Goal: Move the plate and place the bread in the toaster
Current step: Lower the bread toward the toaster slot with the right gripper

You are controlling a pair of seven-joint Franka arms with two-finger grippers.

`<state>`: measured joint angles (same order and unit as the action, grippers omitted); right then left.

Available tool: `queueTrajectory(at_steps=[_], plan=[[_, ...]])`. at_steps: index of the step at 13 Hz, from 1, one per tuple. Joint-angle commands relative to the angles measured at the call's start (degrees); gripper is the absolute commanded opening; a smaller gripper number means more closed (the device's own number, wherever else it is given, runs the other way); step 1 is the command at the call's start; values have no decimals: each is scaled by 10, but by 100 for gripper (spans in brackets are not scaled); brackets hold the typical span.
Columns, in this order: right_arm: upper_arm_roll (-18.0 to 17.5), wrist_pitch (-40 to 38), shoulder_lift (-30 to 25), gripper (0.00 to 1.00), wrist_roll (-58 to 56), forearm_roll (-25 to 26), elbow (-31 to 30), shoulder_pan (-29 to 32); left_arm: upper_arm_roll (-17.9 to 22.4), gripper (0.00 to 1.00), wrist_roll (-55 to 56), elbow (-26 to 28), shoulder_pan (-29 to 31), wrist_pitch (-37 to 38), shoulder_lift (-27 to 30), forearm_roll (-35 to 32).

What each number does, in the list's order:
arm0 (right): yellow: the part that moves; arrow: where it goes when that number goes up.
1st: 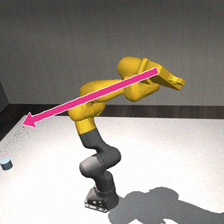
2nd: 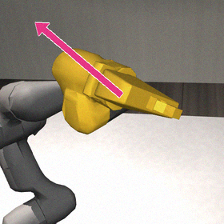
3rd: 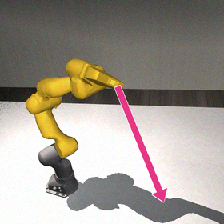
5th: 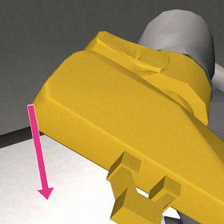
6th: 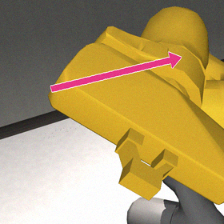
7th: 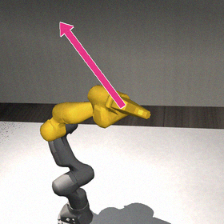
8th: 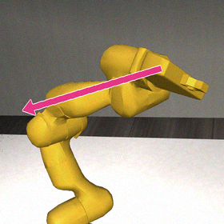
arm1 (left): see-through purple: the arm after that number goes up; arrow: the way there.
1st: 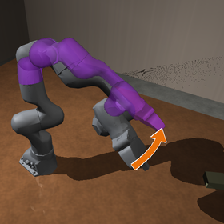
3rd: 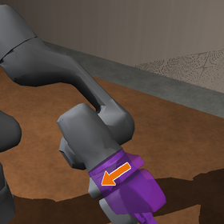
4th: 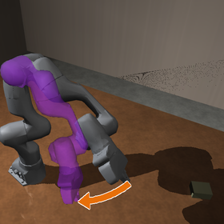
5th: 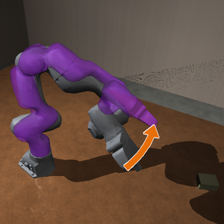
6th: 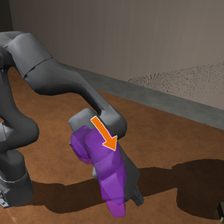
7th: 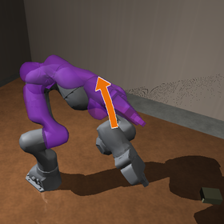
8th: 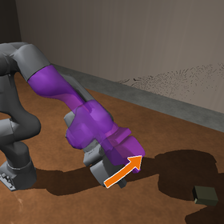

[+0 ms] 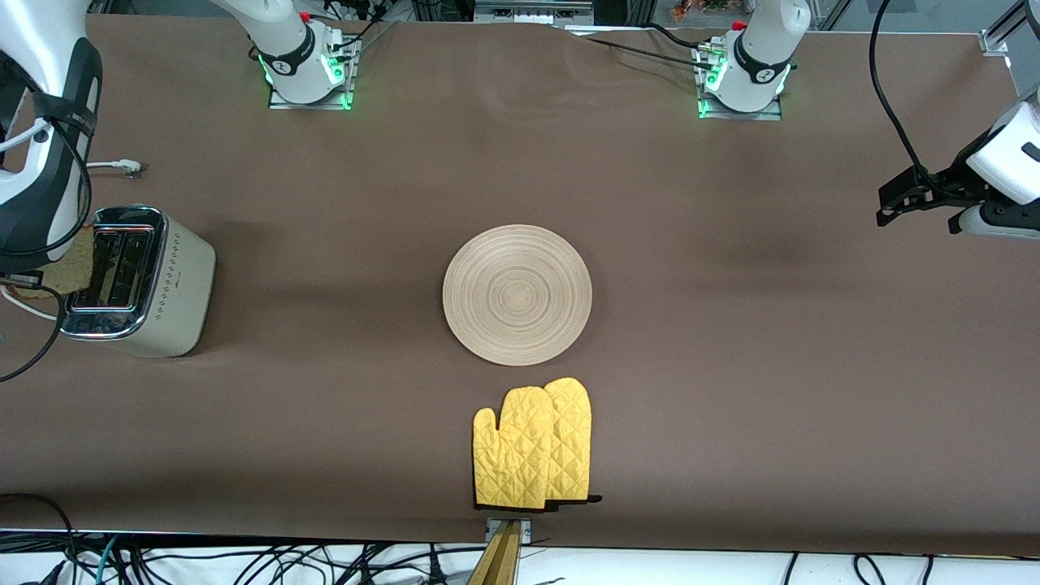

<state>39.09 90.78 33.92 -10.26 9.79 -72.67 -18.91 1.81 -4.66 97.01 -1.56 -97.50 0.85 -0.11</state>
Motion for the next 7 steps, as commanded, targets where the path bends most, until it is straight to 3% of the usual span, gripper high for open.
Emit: queueTrajectory(at_steps=[1,7], plan=[[-4,16,5,0,-5,-4,-3,10,1,100,9,-9,-5,8,1,-13],[-3,17,0,0,-27,-3,1,15,1,100,9,-9,-5,9,1,-13]])
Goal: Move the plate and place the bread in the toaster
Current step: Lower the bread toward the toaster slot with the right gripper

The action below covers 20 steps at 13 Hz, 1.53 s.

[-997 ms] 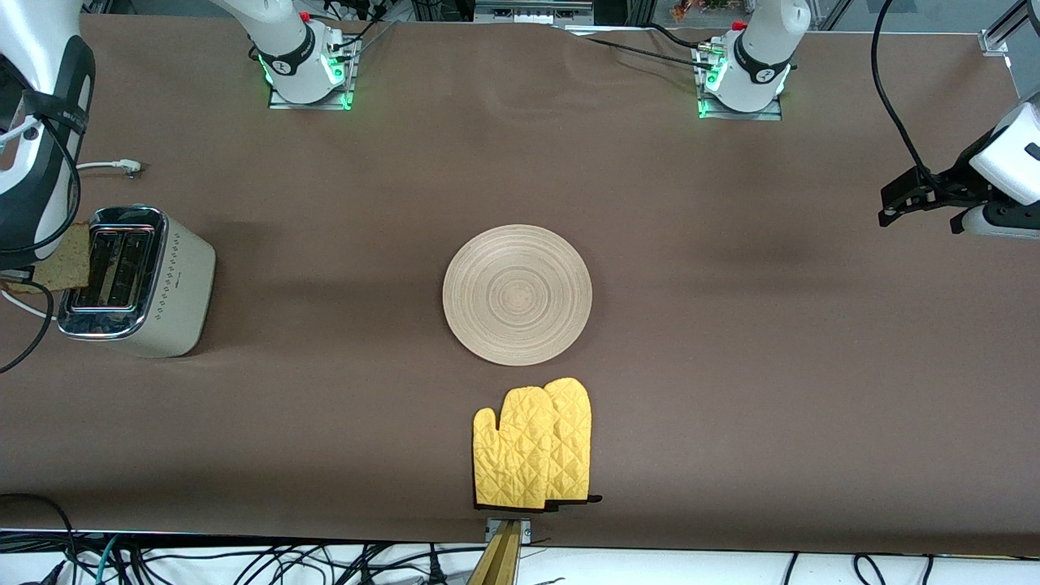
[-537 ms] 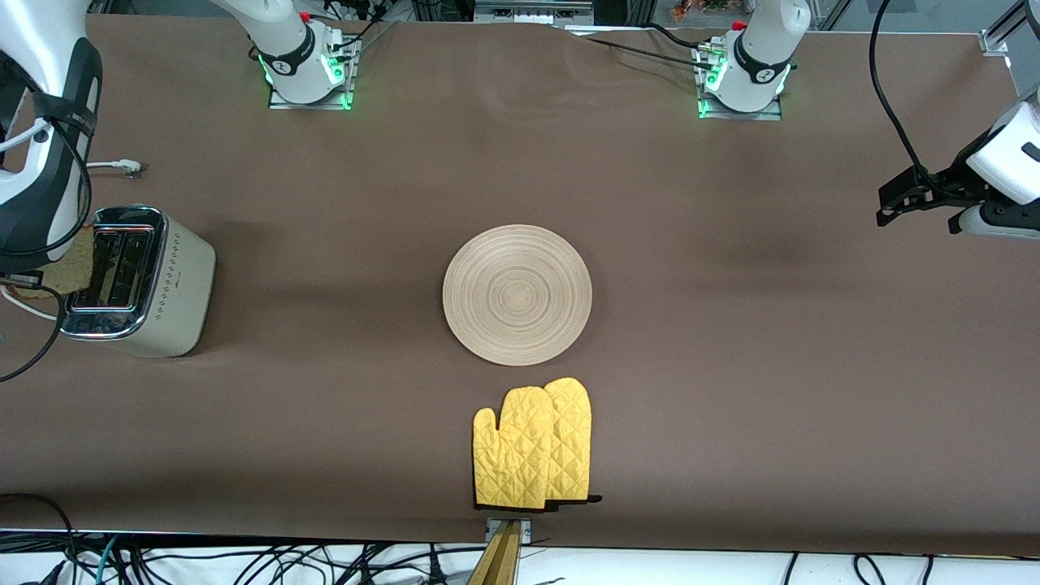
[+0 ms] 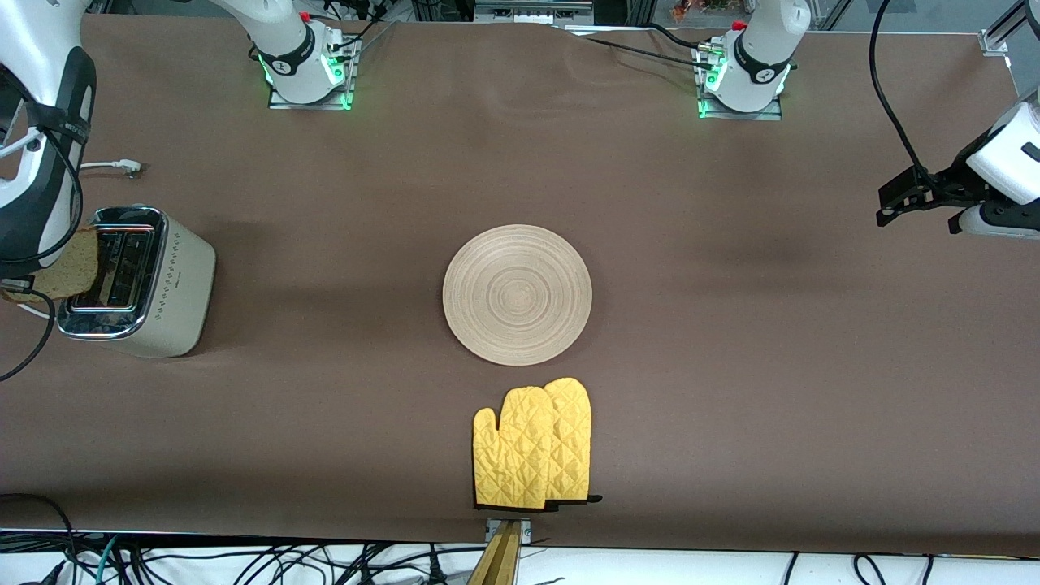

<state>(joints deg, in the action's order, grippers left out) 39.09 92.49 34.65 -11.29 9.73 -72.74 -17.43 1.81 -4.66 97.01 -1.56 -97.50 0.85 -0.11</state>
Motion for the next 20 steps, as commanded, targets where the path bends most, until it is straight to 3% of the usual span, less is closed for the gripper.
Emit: queueTrajectory(at_steps=[1,10,20], plan=[[-3,-2,-13,0,-22,-2,1,-3,1,100,10,-9,-5,9,1,-13],[-4,3,2,0,-15,-18,-6,1,1,100,10,-9,-4,9,1,-13],[-2,60,17,0,-17,-44,-40,12,1,100,9,-9,-4,10,1,-13]])
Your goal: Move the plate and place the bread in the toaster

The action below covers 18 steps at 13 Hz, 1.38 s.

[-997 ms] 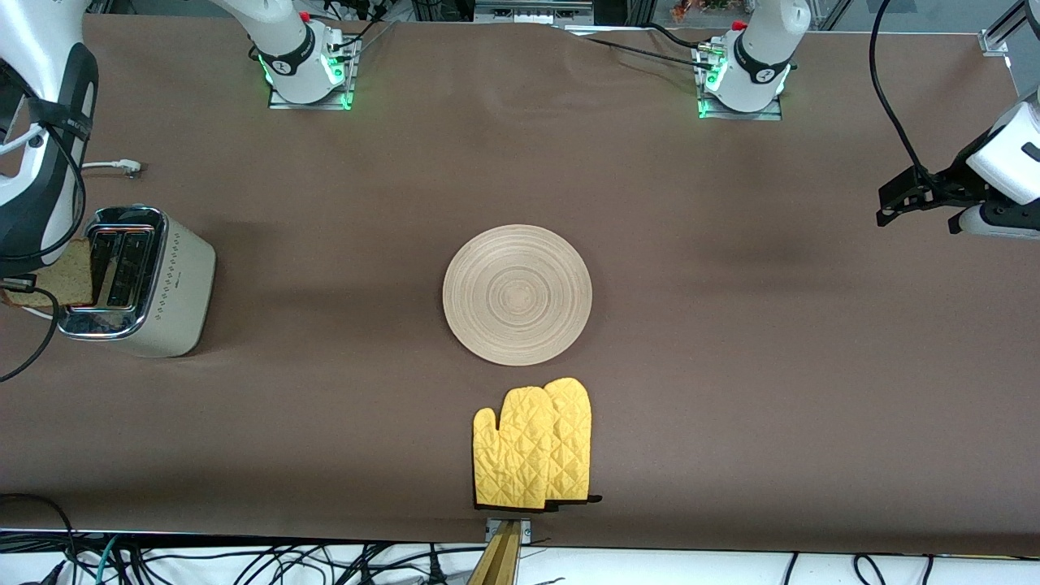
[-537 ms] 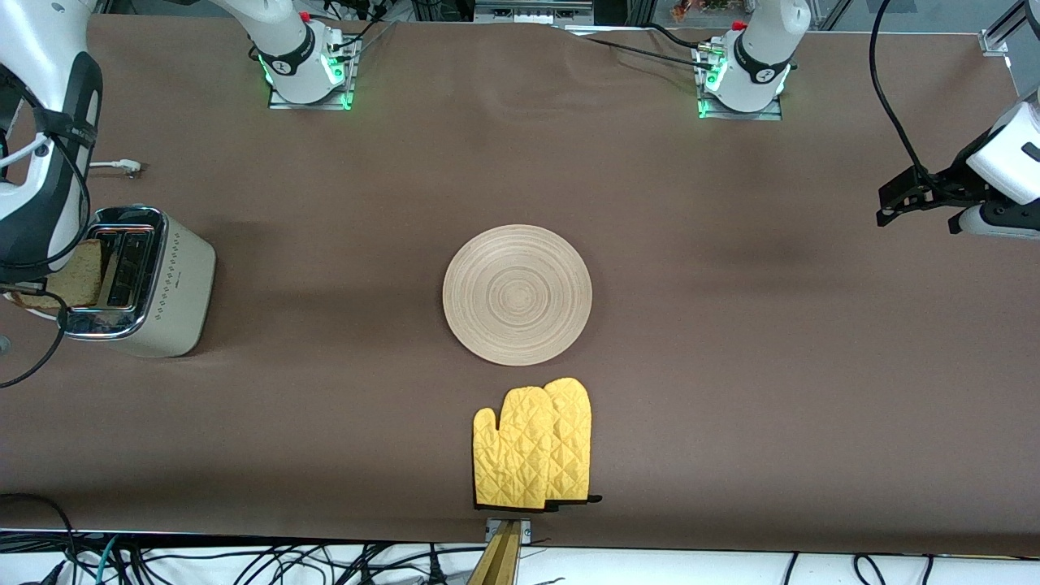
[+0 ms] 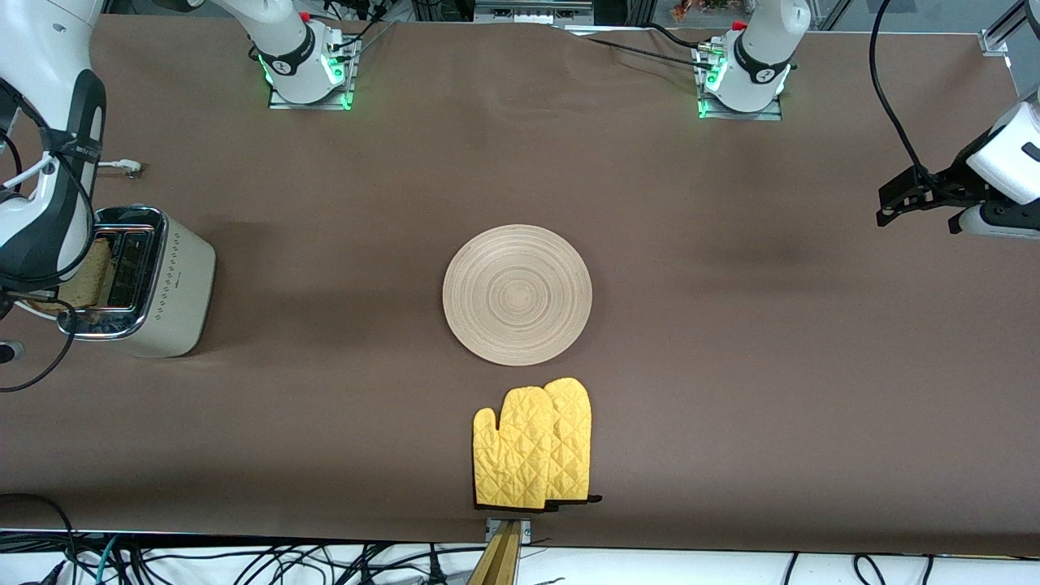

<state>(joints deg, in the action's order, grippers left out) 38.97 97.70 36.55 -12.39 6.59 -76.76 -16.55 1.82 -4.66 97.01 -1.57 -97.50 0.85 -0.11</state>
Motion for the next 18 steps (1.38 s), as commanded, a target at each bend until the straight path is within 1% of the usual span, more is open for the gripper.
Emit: queueTrajectory(at_steps=[1,2,4,6,9,13,16,18], plan=[[2,4,-6,0,-5,-10,2,4,1,100,9,-9,-4,10,1,-13],[5,2,-11,0,-4,-8,3,3,1,100,9,-9,-4,10,1,-13],[36,6,-13,0,-3,-4,3,-8,1,100,9,-9,-4,10,1,-13],[43,21,-14,0,-3,14,3,-8,1,100,9,-9,-4,10,1,-13],[44,19,-14,0,3,17,3,-14,1,100,9,-9,-4,10,1,-13],[42,0,-11,0,67,17,0,-52,1,100,9,-9,-4,10,1,-13],[41,-1,-8,0,79,19,0,-57,1,100,9,-9,-4,10,1,-13],[42,4,-7,0,81,33,-1,-61,1,100,9,-9,-4,10,1,-13]])
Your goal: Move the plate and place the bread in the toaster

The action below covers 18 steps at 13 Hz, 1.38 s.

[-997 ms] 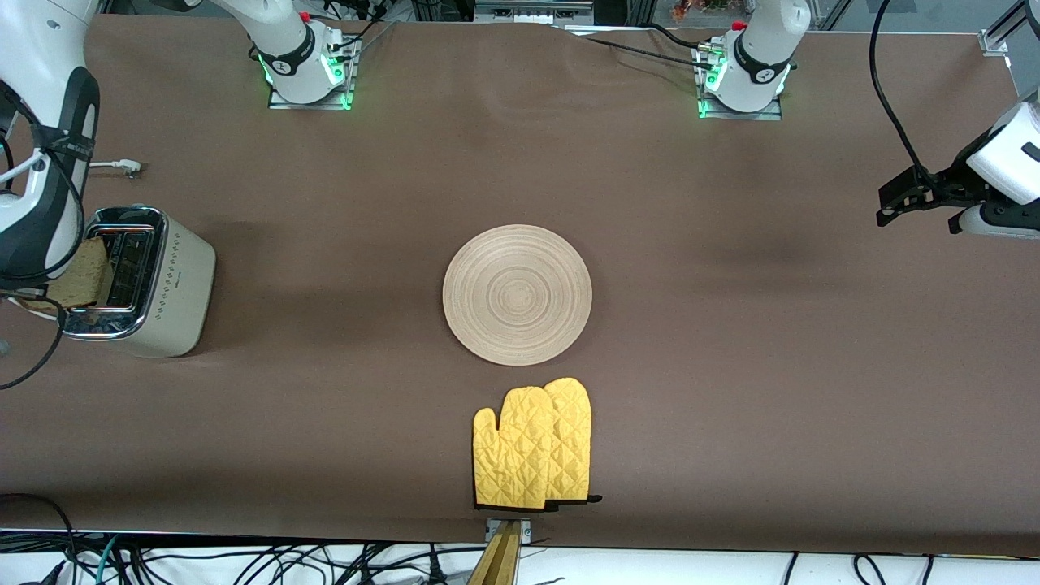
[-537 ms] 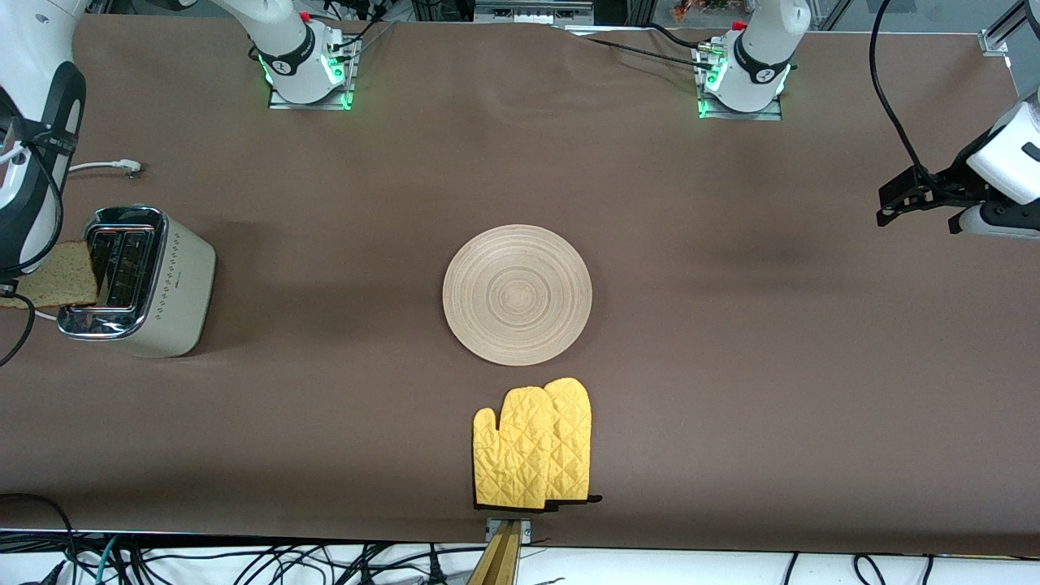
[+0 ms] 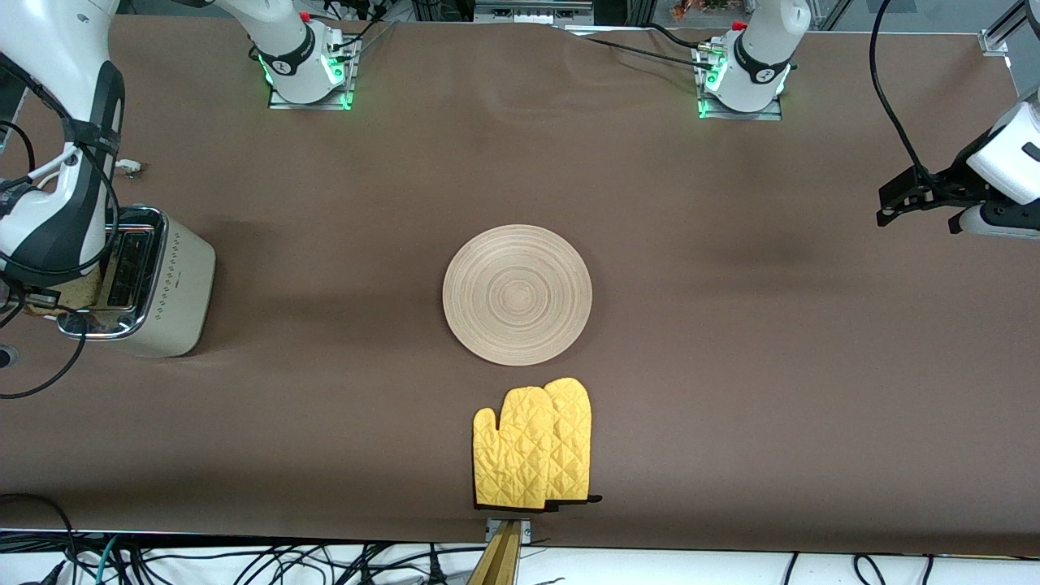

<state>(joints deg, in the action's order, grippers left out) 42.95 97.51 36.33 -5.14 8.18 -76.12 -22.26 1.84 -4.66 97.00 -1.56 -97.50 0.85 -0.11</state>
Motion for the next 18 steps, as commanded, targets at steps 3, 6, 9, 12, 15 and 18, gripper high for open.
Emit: queueTrajectory(at_steps=[3,6,9,12,15,18], plan=[[0,15,2,0,14,18,-10,-3,1,100,9,-9,-4,10,1,-13],[-1,24,11,0,15,12,-11,-3,1,100,9,-9,-4,11,1,-13],[-7,27,13,0,33,12,-11,-5,1,100,9,-9,-4,11,1,-13],[-7,20,10,0,29,12,-11,-9,1,100,9,-9,-4,13,1,-13],[-4,1,7,0,22,12,-11,-8,1,100,10,-9,-4,13,1,-13],[-1,-14,3,0,23,13,-11,-7,1,100,9,-9,-4,13,1,-13]])
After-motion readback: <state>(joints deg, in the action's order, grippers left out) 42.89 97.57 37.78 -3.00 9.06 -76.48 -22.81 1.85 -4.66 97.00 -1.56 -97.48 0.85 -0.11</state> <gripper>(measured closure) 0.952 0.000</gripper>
